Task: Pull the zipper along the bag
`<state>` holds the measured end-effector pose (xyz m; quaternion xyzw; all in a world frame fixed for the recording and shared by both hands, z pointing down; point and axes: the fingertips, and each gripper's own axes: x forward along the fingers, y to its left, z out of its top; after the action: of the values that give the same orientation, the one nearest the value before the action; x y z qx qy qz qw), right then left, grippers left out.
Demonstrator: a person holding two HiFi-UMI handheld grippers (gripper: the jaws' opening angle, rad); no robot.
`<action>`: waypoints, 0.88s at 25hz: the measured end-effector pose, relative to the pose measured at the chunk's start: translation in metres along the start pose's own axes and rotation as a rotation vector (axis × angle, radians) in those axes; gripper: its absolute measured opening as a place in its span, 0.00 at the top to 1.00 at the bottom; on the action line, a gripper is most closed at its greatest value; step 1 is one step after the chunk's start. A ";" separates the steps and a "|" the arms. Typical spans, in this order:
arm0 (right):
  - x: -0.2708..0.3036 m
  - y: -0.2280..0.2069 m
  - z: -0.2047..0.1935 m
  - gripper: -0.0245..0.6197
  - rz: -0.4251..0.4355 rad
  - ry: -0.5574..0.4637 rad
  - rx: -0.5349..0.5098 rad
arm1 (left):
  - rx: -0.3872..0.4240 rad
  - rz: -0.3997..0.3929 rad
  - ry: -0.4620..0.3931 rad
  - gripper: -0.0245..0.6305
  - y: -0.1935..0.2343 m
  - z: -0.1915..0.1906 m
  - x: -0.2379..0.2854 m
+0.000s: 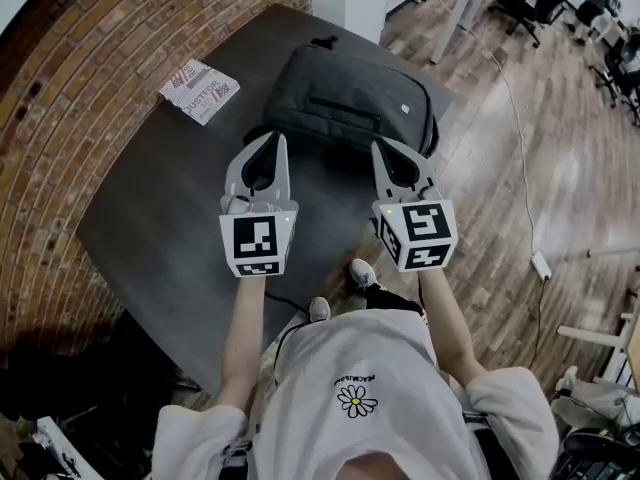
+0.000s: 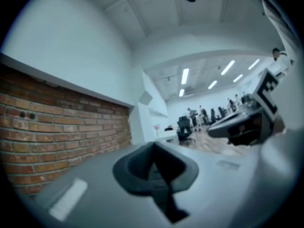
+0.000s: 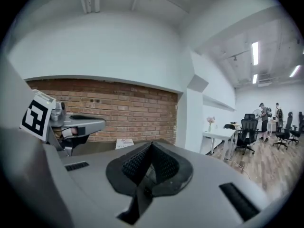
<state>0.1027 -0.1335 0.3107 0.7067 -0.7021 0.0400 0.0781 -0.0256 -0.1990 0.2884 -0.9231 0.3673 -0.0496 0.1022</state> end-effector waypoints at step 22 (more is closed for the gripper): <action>-0.101 0.049 -0.004 0.96 -0.159 -0.123 -0.011 | -0.033 0.133 -0.049 0.96 0.008 -0.013 -0.124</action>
<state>0.0532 -0.0335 0.3004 0.7607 -0.6476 -0.0134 0.0417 -0.1232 -0.1211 0.2976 -0.8991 0.4262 -0.0141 0.0991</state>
